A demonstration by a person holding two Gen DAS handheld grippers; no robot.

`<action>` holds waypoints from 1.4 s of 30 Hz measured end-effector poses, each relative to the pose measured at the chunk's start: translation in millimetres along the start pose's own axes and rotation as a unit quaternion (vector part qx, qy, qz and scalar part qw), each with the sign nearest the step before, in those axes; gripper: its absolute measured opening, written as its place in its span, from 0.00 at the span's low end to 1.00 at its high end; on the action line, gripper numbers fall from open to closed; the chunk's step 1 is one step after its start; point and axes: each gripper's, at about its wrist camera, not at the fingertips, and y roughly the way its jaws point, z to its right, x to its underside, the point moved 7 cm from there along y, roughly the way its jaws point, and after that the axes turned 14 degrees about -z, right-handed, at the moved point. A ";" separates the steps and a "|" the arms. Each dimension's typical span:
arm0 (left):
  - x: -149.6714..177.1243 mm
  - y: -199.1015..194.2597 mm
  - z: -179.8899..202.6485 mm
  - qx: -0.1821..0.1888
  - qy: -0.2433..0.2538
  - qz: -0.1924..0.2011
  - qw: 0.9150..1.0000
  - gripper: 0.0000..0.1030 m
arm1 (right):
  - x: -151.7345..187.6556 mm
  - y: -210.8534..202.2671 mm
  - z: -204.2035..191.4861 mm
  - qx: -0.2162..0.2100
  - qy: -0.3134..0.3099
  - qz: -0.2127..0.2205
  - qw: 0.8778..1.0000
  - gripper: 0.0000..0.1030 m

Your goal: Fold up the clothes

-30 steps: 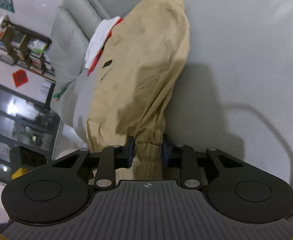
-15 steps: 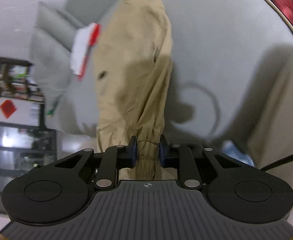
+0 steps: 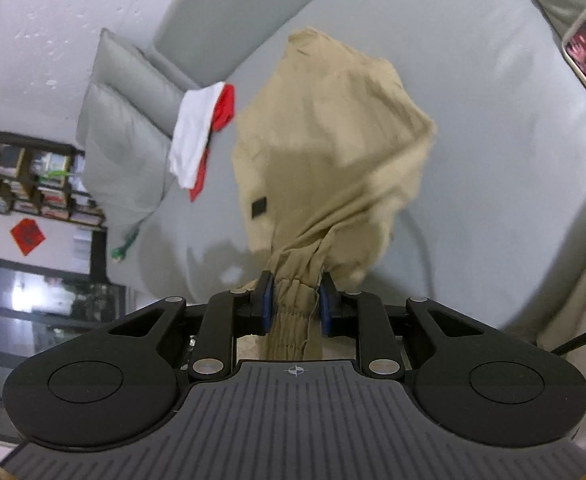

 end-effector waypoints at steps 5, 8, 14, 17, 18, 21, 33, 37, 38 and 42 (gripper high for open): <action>-54.1 5.9 20.9 -0.047 0.057 0.065 0.995 0.52 | -46.2 16.3 -16.6 0.014 0.009 0.040 0.999 0.30; -72.7 -7.4 27.2 -0.116 0.092 0.126 0.981 0.70 | -89.6 28.6 -27.7 0.017 -0.015 0.102 0.995 0.65; -51.0 -26.4 -9.9 -0.152 0.137 0.152 0.967 0.84 | -88.6 3.3 -7.4 0.026 -0.056 0.145 0.987 0.78; -52.9 -11.2 -35.1 -0.171 0.099 0.128 0.972 0.83 | -82.3 -0.4 28.7 0.070 -0.056 0.144 0.986 0.78; -55.0 -4.4 -39.6 -0.173 0.097 0.120 0.973 0.83 | -82.4 2.5 42.2 0.082 -0.051 0.133 0.986 0.77; -63.6 16.0 -53.8 -0.176 0.094 0.095 0.975 0.84 | -86.0 15.2 71.0 0.084 -0.040 0.102 0.990 0.77; -96.0 63.1 -51.2 -0.145 0.171 0.064 0.972 0.77 | -139.2 93.0 89.2 -0.046 -0.105 0.024 0.993 0.79; -103.2 67.0 -49.7 -0.155 0.181 0.063 0.969 0.47 | -141.6 127.0 63.2 -0.016 -0.172 -0.017 0.985 0.53; -103.2 67.0 -47.7 -0.153 0.183 0.062 0.969 0.39 | -142.0 133.9 59.4 0.001 -0.180 -0.022 0.983 0.35; -103.7 78.1 -29.8 -0.165 0.219 0.057 0.960 0.32 | -133.2 131.2 42.8 0.036 -0.182 0.003 0.983 0.13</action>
